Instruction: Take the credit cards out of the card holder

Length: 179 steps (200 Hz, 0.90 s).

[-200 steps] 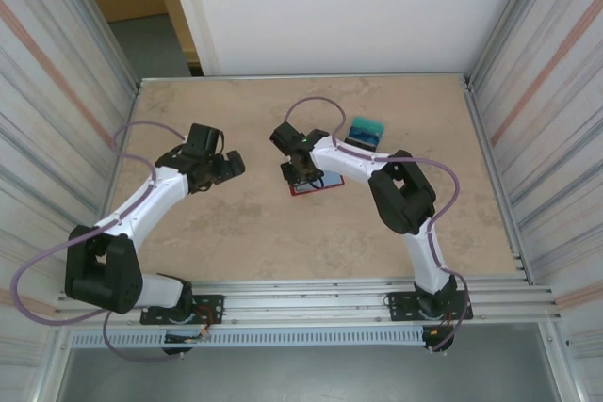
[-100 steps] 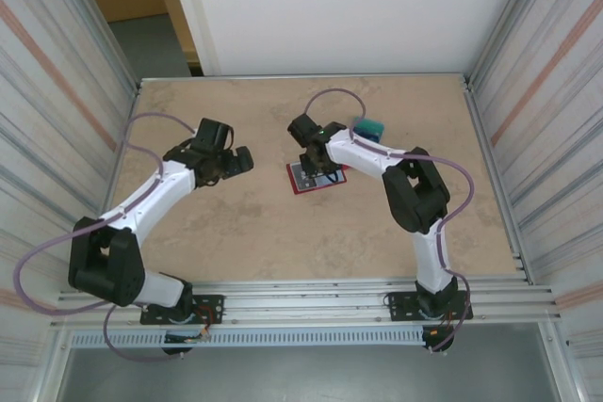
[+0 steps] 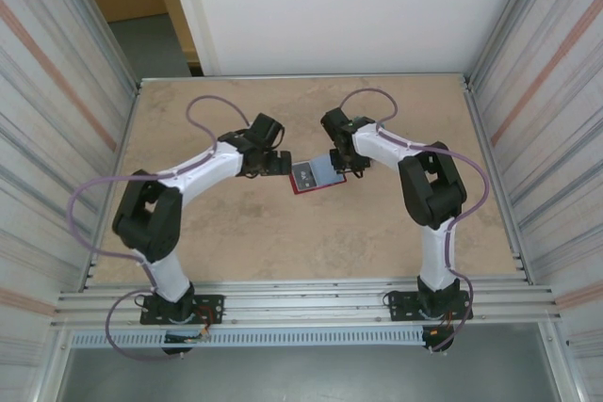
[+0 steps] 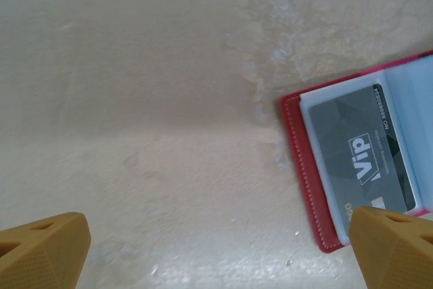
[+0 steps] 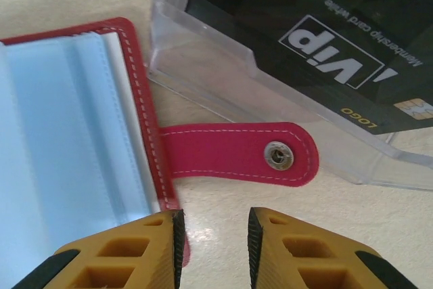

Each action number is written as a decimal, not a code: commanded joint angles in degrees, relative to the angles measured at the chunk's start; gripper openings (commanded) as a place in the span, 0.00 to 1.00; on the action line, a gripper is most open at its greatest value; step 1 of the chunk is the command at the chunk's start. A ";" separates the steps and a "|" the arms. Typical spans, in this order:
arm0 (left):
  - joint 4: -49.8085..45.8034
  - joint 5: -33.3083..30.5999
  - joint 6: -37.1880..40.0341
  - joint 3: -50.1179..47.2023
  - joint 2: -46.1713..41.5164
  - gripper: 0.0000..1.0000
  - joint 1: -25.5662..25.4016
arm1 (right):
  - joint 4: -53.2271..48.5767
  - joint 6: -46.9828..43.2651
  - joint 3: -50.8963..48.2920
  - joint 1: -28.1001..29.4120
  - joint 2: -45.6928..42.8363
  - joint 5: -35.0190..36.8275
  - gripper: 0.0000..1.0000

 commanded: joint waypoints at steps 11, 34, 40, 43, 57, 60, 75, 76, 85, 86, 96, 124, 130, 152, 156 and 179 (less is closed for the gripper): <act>-2.29 -3.07 3.37 3.85 4.80 0.99 -1.43 | 1.25 -0.68 -0.82 -0.33 -6.74 -5.15 0.32; -2.21 -2.97 2.62 3.90 6.82 0.99 -1.59 | 2.94 1.02 -1.45 -0.42 -10.65 -8.78 0.32; -2.16 -2.90 2.30 3.77 7.11 0.99 -1.59 | 3.73 1.65 -1.63 -0.34 -11.54 -10.21 0.31; -2.12 -2.87 2.13 3.60 7.22 0.99 -1.54 | 4.23 1.79 -1.87 -0.27 -11.80 -10.97 0.31; -1.49 -2.88 1.35 2.81 7.32 0.99 -1.48 | 5.60 3.10 -2.17 -0.01 -12.47 -13.76 0.28; -1.31 -2.86 1.12 2.69 7.32 0.99 -1.36 | 5.85 3.23 -2.15 0.08 -12.39 -14.38 0.27; -0.68 -2.28 0.26 2.09 7.63 0.99 -1.10 | 6.91 3.85 -1.76 0.34 -10.91 -17.53 0.25; -0.65 -2.22 0.15 2.05 7.65 0.99 -1.08 | 6.96 3.89 -1.69 0.40 -10.81 -17.71 0.25; -0.13 -1.78 -0.29 1.88 8.01 0.98 -0.94 | 7.47 4.25 -1.32 0.67 -9.41 -19.18 0.24; -0.11 -1.75 -0.35 1.85 8.06 0.98 -0.91 | 7.45 4.27 -1.21 0.69 -9.23 -19.33 0.24; 0.31 -1.26 -0.71 1.78 8.45 0.99 -0.89 | 7.48 4.54 -0.43 1.01 -7.57 -20.46 0.24; 1.31 -0.42 -1.27 1.73 9.41 0.99 -0.84 | 7.48 4.65 1.93 2.00 -3.63 -22.00 0.24; 1.19 -0.37 -1.42 1.75 9.79 0.98 -0.85 | 7.40 4.70 2.59 2.08 -2.79 -22.35 0.23; 0.73 -0.74 -1.93 1.96 10.78 0.99 -0.72 | 6.66 4.50 4.71 2.65 -0.15 -22.70 0.23; 0.55 -0.76 -2.11 1.99 10.95 0.99 -0.78 | 6.60 4.43 5.07 2.65 0.27 -22.85 0.23; -0.83 -1.42 -2.52 2.36 12.56 0.99 -0.52 | 6.24 4.45 6.31 2.91 2.41 -23.61 0.23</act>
